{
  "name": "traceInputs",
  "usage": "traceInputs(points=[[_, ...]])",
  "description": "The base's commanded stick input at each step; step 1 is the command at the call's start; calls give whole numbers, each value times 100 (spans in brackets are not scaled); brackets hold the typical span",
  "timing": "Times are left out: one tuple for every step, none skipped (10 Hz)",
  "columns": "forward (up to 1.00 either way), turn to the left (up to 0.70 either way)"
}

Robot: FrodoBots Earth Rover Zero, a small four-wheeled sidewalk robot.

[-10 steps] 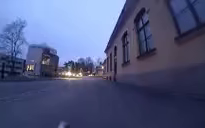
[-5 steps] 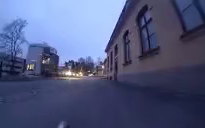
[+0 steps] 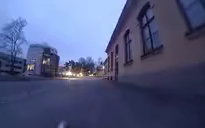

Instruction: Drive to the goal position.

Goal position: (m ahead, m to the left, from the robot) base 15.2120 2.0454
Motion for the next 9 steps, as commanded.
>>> traceInputs(points=[[50,-4],[50,-50],[50,-50],[50,-33],[50,0],[50,0],[50,0],[50,0],[50,0]])
